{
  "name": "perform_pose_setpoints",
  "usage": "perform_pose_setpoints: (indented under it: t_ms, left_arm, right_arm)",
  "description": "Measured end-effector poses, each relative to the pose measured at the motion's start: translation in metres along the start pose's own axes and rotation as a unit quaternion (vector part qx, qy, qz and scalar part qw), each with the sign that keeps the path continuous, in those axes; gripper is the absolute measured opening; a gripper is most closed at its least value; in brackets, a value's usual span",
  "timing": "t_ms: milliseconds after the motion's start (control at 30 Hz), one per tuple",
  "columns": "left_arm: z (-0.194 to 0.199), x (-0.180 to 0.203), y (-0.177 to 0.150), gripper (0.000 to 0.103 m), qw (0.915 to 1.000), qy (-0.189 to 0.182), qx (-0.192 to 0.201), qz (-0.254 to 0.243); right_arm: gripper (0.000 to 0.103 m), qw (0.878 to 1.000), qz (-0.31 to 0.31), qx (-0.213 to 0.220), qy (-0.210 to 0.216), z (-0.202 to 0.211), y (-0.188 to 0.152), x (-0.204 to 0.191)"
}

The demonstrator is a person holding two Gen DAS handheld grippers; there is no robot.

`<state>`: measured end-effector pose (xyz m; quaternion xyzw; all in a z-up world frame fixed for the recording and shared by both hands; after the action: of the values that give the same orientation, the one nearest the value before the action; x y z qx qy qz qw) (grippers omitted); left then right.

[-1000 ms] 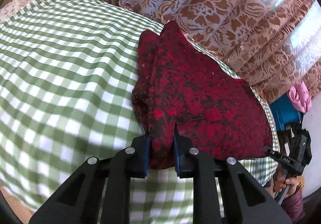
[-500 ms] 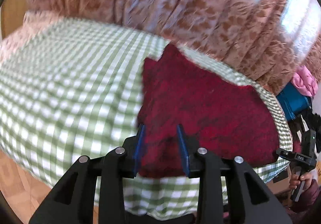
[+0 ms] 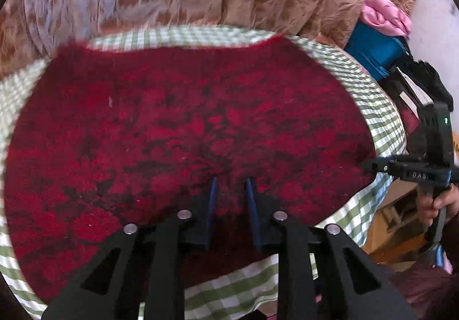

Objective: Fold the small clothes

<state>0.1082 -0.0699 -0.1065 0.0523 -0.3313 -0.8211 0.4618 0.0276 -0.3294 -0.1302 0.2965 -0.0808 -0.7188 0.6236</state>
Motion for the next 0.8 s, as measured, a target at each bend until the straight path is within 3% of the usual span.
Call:
perform_pose_setpoints:
  t_ms: [167, 200, 233, 300, 500, 633, 667, 700, 800]
  left_arm:
    - [0.007, -0.006, 0.0, 0.016, 0.999, -0.027, 0.004, 0.035]
    - [0.007, -0.007, 0.0, 0.016, 0.9988, -0.031, 0.007, 0.038]
    - [0.01, -0.007, -0.001, 0.016, 0.9986, -0.034, 0.01, 0.04]
    - [0.013, -0.003, -0.002, 0.023, 0.998, -0.042, 0.017, 0.045]
    - [0.025, 0.004, -0.001, 0.032, 0.9978, -0.039, 0.037, 0.038]
    - [0.032, 0.0, 0.003, 0.036, 0.9974, -0.035, 0.049, 0.04]
    - [0.034, -0.003, 0.002, 0.036, 0.9975, -0.028, 0.051, 0.04]
    - [0.033, -0.006, 0.002, 0.035, 0.9975, -0.021, 0.051, 0.043]
    - [0.039, -0.017, 0.001, 0.032, 0.9961, -0.016, 0.062, 0.061]
  right_arm:
    - [0.012, 1.0, -0.002, -0.005, 0.017, -0.001, -0.002, 0.002]
    - [0.018, 1.0, -0.001, -0.009, 0.023, 0.002, -0.002, 0.0]
    - [0.031, 0.999, -0.002, -0.012, 0.029, 0.006, -0.001, -0.001]
    - [0.045, 0.999, -0.006, 0.011, 0.039, 0.022, 0.012, -0.002]
    - [0.055, 0.996, -0.028, 0.079, 0.026, 0.03, 0.073, -0.005]
    - [0.053, 0.997, -0.039, 0.072, -0.003, 0.0, 0.107, -0.007]
    - [0.044, 0.997, -0.033, 0.065, -0.009, -0.008, 0.113, -0.01]
    - [0.022, 0.998, -0.02, 0.059, -0.029, -0.015, 0.117, -0.014]
    - [0.02, 0.992, 0.027, 0.055, -0.11, -0.027, 0.118, -0.014]
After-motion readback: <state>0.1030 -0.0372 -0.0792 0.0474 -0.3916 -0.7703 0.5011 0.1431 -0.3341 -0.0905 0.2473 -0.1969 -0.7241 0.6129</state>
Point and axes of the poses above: each gripper's, at about its wrist camera, not at the fingertips, and z roughly against the way its jaws point, x to its right, y to its top, the point moved 7 cm from there along -z, roughly the way its jaws point, and after that the axes turned 1 degree about y, right-handed, at the moved point
